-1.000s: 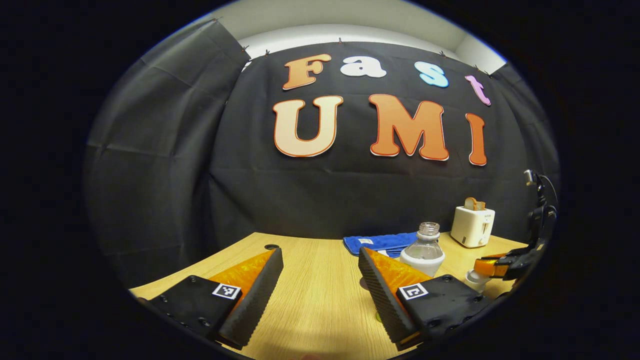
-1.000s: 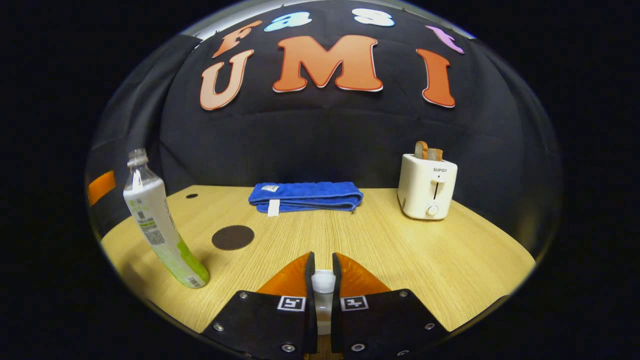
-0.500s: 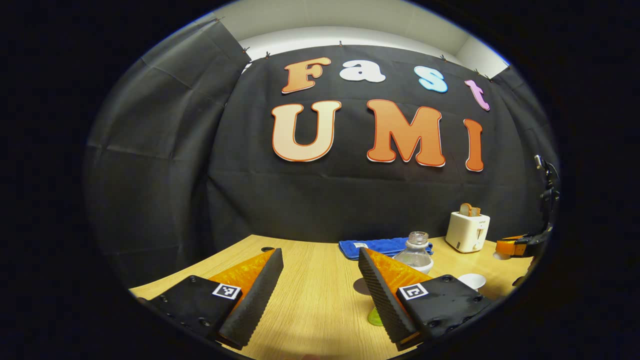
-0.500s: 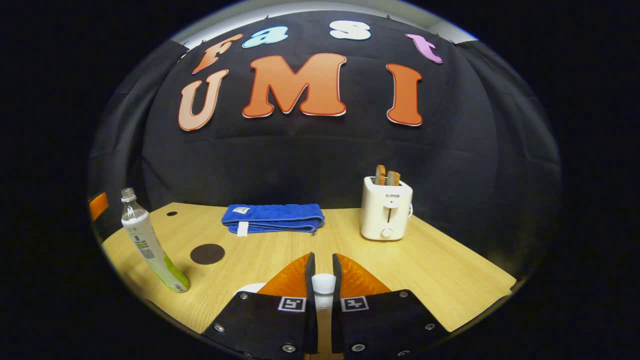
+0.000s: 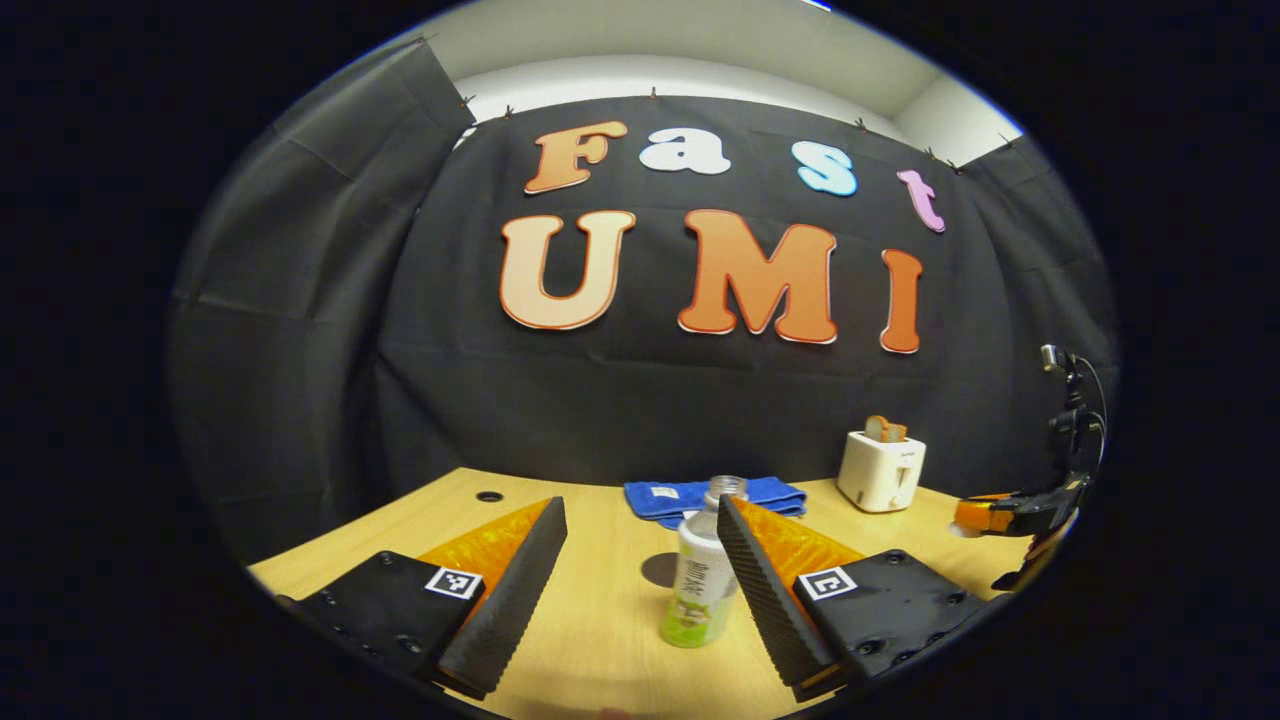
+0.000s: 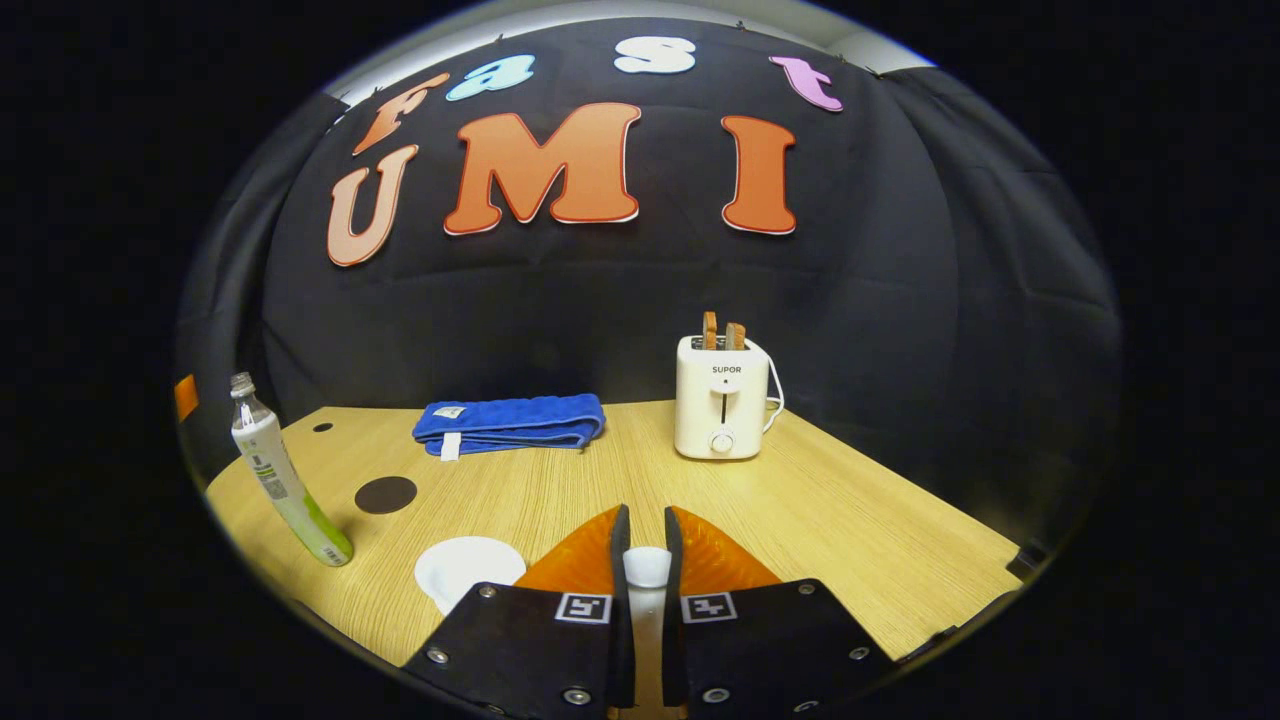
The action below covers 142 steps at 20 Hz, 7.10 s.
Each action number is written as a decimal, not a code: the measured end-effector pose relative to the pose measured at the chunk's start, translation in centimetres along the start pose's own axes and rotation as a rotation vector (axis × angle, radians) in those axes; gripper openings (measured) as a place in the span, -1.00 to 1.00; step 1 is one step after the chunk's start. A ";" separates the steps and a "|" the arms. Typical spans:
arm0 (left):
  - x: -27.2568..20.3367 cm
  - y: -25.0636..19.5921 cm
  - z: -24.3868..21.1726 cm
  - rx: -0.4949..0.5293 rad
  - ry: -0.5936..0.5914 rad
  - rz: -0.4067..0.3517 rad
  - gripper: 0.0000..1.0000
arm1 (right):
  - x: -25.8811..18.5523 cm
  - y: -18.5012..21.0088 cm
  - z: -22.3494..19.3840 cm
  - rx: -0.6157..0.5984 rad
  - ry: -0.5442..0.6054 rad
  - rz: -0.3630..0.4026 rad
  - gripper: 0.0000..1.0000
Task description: Open the teacup lid with one hand, grasp the water bottle and pour water into the teacup with the other hand; after pouring, place the water bottle on the coaster and then close the teacup lid.
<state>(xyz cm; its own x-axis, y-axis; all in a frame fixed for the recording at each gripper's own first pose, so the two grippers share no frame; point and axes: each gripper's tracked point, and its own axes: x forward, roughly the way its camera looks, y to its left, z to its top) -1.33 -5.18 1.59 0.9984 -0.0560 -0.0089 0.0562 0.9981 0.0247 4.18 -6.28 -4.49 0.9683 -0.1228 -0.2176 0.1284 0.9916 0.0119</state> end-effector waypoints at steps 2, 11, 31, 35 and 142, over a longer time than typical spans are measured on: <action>-0.1 -2.2 -0.4 0.010 0.006 -0.038 0.97 | -0.3 -0.3 0.0 0.009 -0.002 0.000 -0.78; 1.8 -5.4 -5.0 0.025 0.070 -0.029 1.00 | -1.2 -2.6 -0.6 0.058 0.002 -0.021 -0.78; 8.1 -2.9 -12.3 0.068 0.217 0.011 1.00 | 0.5 -2.5 -2.3 0.072 0.057 -0.025 -0.78; 8.4 -2.8 -13.0 0.038 0.221 0.005 0.99 | 0.7 -2.0 -2.4 0.065 0.064 -0.017 -0.78; 13.8 -14.9 -9.0 2.233 0.024 -0.520 0.25 | -1.9 -7.1 -2.8 0.172 0.064 -0.017 -0.78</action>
<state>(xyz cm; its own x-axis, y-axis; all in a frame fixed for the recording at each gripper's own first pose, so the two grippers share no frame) 11.54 -20.56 -7.91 0.9017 -0.1944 -0.3862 0.1550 -0.6885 0.7085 0.88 -13.02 -6.86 0.9506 -0.1317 -0.2811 0.1852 0.9673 0.1731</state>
